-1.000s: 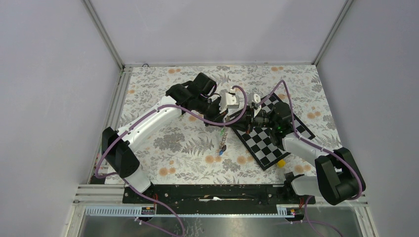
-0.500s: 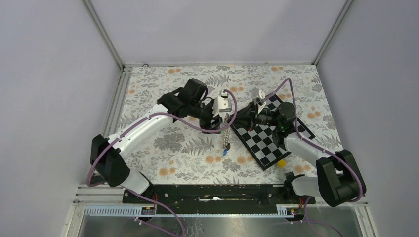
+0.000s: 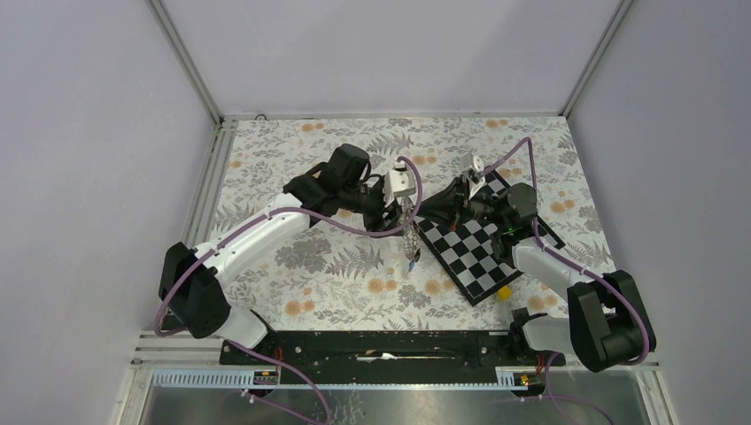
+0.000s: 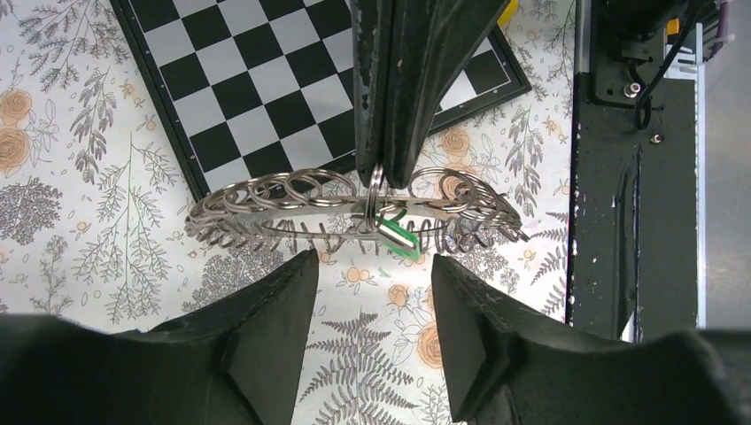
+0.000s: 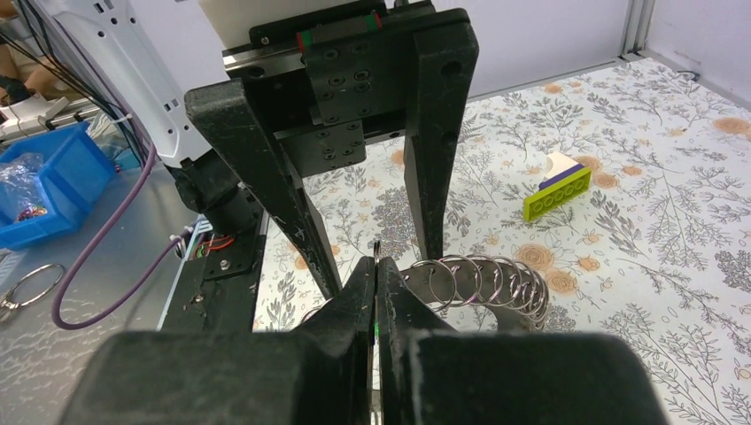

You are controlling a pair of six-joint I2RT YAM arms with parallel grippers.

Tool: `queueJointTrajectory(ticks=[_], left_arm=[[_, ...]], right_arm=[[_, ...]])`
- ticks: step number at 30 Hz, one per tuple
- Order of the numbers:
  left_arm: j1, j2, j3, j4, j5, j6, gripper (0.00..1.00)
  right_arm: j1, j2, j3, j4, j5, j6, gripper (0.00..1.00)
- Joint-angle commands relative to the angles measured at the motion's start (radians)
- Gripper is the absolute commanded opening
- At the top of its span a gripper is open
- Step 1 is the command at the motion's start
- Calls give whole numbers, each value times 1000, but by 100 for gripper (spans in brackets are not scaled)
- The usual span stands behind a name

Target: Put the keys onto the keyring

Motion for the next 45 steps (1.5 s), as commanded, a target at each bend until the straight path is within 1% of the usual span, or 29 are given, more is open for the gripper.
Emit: queueJointTrajectory(ticks=[1,8,13,15,20,24,33,41,45], left_arm=[[1,19,0,82,50,-61,56],[-1,38,-2,118,94,-131,57],[-7,39,-17,151,89,-158,58],[-8,42,-21,155,87,-162,56],[-9,49,-17,155,93,-157,43],[-9,62,-9,156,102,-162,40],[-10,77,9,155,119,-162,25],[-10,54,-1,126,132,-116,10],[-10,56,18,58,145,-63,0]], right_arm=[[-10,-33,30,84,23,15,0],[-14,-40,23,83,32,10,0],[-16,-43,20,79,35,7,0],[-16,-43,21,77,35,7,0],[-17,-43,20,75,35,1,0],[-17,-43,19,72,35,-1,0],[-17,-46,18,56,35,-17,0],[-17,-43,16,46,34,-30,0],[-19,-47,17,31,35,-44,0]])
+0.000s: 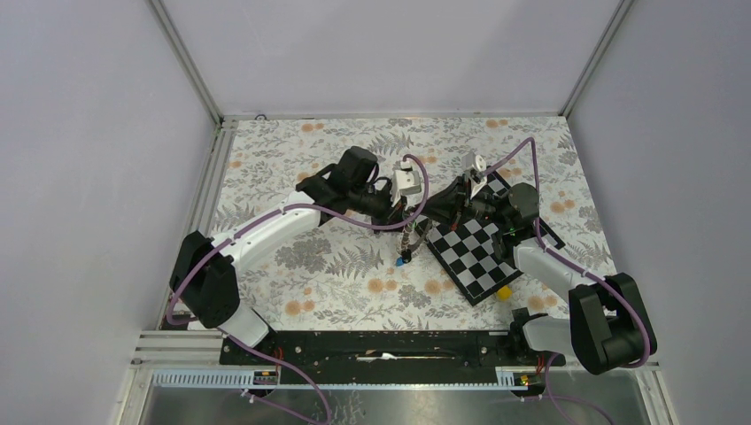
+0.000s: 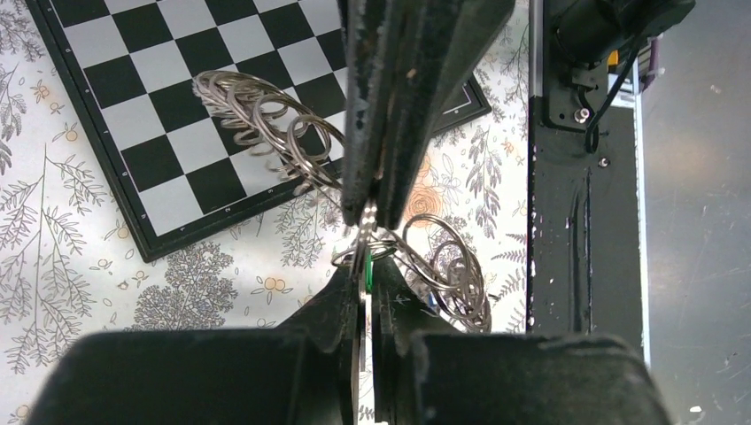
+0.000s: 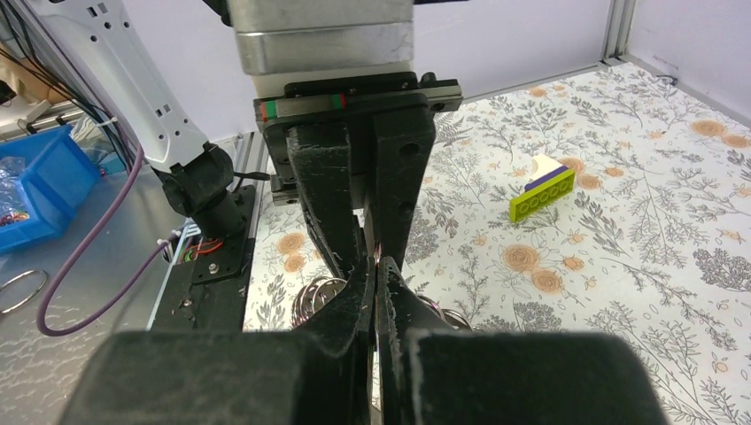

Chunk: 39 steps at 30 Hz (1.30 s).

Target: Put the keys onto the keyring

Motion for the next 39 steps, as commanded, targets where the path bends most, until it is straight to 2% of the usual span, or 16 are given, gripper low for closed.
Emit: queueJointTrajectory(ticks=[1,22,39], left_arm=[[-4,-24,39,-54,52,72,0],[-4,-57,73,-124,0,128,0],[3,-52,122,-134,-75,92,0]], right_arm=[[-8,-35,17,35,16,-34,0],[-10,-24,15,14,16,-64,0],[-8,3,24,-5,-61,-88,0]])
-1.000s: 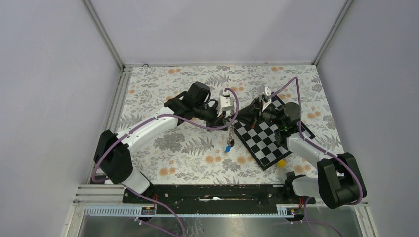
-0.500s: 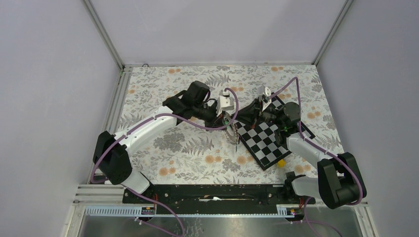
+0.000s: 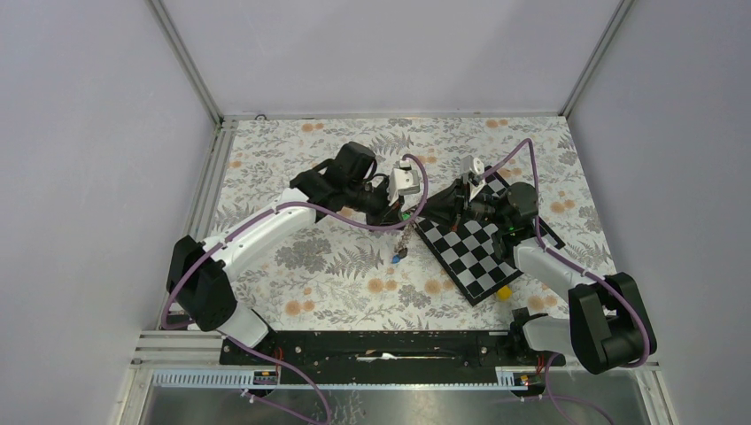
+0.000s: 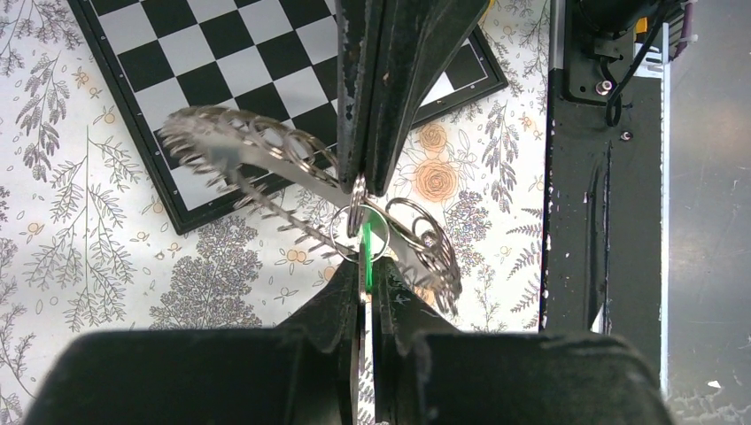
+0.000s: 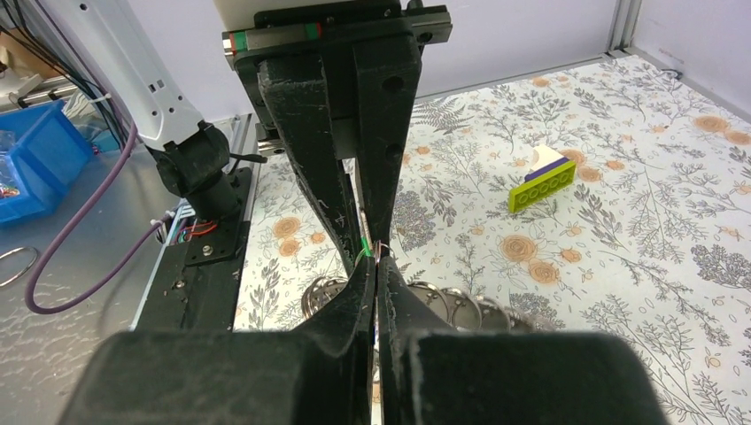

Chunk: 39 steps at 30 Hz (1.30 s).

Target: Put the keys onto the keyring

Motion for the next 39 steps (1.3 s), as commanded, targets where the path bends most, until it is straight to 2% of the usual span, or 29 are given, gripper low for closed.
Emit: queueJointTrajectory(ticks=[1,25,37,39], left_arm=[[4,-27,56,17,-21,-7,0],[29,-73,29,15,-11,9,0],[28,-29,113,-52,37,40,0],[28,-13,133,-75,35,49,0]], right_arm=[[-5,4,25,47,-32,-15,0],[-5,-1,29,1,-10,-53,0],[-5,28,36,-57,15,-90,0],[-5,32,37,-69,21,-97,4]])
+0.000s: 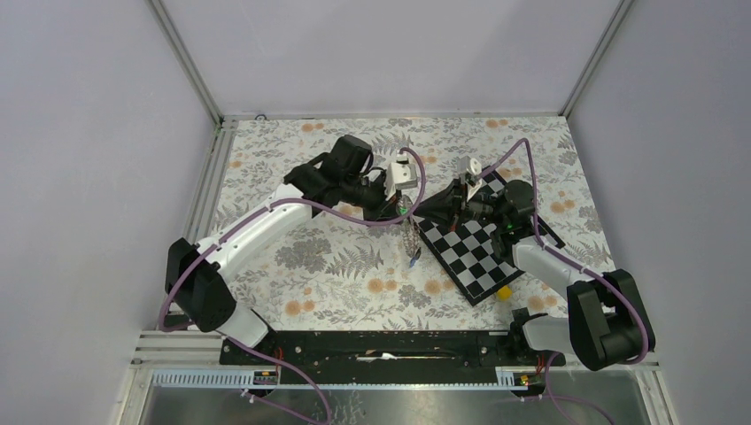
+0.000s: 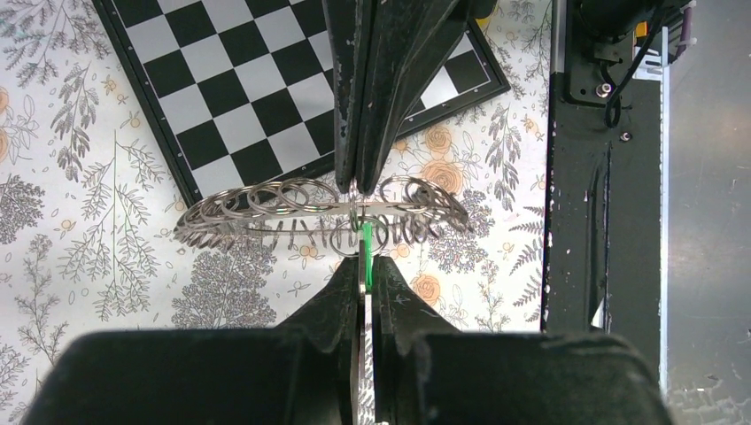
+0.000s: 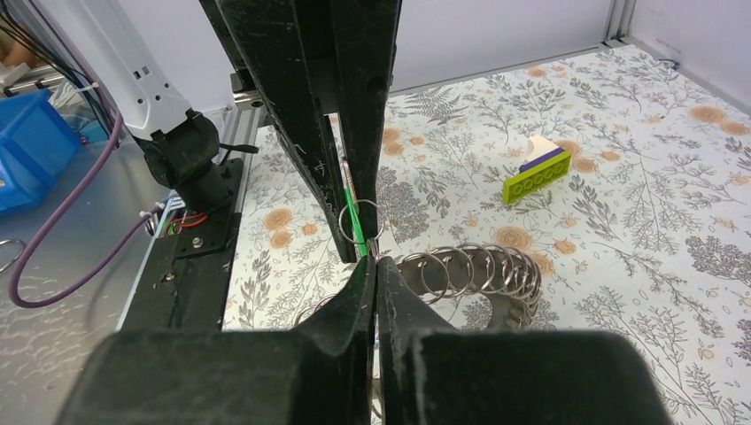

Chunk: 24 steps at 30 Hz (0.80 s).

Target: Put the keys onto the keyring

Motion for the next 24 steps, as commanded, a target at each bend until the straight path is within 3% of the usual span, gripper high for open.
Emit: queueJointTrajectory(ticks=[1,14,24], left_arm=[[7,13,97,-36,34,32,0],[11,61,170,-87,-66,45,0],[93,171,318,-135,-187,88,0]], right_arm=[[-5,15,35,-30,23,-45,8],[-7,-20,34,-67,62,-75,41],[-12,-43,33,-98,87,-102,46]])
